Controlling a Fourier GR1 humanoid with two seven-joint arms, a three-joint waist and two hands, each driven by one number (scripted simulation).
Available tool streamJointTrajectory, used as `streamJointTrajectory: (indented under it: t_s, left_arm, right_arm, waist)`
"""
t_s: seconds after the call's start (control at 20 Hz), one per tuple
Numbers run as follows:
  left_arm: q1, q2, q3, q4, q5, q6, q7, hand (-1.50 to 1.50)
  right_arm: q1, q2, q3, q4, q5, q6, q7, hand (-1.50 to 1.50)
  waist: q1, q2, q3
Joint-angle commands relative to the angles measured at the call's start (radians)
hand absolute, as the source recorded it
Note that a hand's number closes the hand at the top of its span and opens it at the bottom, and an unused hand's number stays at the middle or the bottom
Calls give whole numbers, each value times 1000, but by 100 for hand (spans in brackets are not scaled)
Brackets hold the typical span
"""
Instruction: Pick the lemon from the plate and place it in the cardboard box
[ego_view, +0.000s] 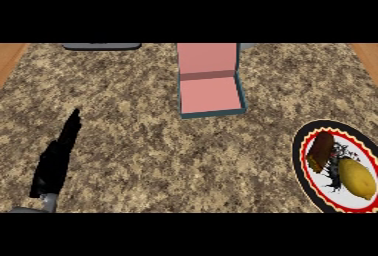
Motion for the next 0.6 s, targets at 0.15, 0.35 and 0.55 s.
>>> streamJointTrajectory:
  t_s: [0.15,0.35,0.55]
  left_arm:
    - [-6,20,18,-30,-4,-30,47,0]
    - [-23,-18,51,42,7,-71,-23,0]
    - [16,-35,59,-38,-42,-53,35,0]
  right_arm:
    - [70,-70,101,-191,42,152,222,-150]
    - [2,-39,115,-242,64,184,389,-150]
    - [-1,52,99,-264,124,188,456,-150]
  waist:
    - [1,-3,2]
    - [9,1,2]
    - [10,-1,3]
